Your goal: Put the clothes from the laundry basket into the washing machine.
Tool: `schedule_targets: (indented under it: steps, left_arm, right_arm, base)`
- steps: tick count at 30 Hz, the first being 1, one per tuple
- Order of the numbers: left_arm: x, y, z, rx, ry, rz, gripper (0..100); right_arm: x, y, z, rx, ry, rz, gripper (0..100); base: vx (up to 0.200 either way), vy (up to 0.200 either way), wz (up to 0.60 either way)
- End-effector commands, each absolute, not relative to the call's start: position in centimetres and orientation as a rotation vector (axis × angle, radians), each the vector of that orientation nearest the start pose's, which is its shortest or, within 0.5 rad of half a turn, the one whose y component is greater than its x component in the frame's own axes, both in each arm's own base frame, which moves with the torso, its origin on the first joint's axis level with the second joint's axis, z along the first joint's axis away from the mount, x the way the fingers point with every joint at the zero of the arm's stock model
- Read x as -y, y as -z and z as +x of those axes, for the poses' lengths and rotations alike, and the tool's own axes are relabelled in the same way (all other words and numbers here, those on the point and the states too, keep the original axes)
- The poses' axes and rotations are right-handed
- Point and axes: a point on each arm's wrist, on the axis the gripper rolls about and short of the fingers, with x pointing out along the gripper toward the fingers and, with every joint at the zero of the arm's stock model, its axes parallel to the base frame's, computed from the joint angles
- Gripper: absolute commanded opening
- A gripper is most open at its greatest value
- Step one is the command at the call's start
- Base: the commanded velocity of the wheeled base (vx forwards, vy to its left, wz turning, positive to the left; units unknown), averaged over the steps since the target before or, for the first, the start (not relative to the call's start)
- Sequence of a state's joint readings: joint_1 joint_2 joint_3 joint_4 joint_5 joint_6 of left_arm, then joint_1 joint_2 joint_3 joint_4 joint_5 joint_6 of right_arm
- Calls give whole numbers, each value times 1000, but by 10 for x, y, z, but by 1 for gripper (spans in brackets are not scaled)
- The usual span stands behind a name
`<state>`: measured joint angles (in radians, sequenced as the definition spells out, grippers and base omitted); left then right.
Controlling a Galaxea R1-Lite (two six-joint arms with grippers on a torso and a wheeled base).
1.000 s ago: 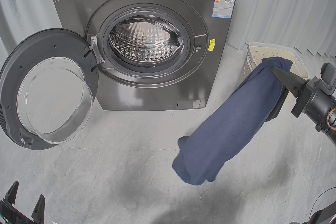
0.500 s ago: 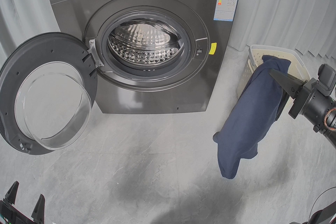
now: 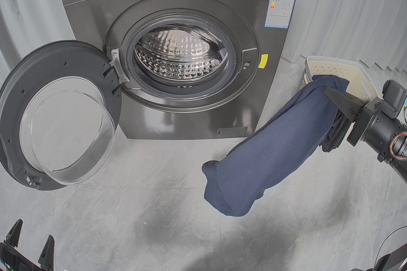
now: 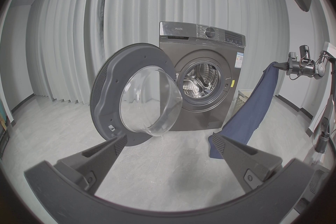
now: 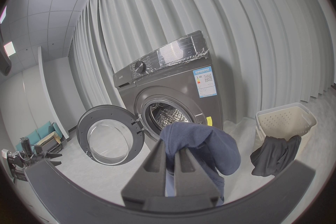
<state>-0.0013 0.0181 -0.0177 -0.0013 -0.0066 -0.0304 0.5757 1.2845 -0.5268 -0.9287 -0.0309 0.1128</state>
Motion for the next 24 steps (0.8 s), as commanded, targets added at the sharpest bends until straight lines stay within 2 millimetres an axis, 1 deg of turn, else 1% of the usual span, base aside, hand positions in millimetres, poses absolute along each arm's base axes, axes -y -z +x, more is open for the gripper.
schedule_targets:
  steps: [1,9,14,15,20,24]
  left_arm:
    - [0,-76,-22,-5,6,-26,100]
    - [0,-76,-22,-5,8,-23,100]
    - [0,-76,-22,-5,8,-21,100]
    - [0,-76,-22,-5,9,-21,100]
    - [0,-76,-22,-5,9,-21,100]
    - [0,-76,-22,-3,8,-20,100]
  right_arm:
    - [-107,-237,166,121,-553,160,0]
    - [-112,-232,168,96,-570,160,0]
    - [-118,-231,174,82,-573,152,0]
    - [-120,-231,176,81,-576,154,0]
    - [-129,-231,181,72,-596,154,0]
    - [-144,-236,185,79,-640,165,0]
  base:
    - [0,0,0]
    - [0,0,0]
    - [200,0,0]
    - [200,0,0]
    - [0,0,0]
    - [0,0,0]
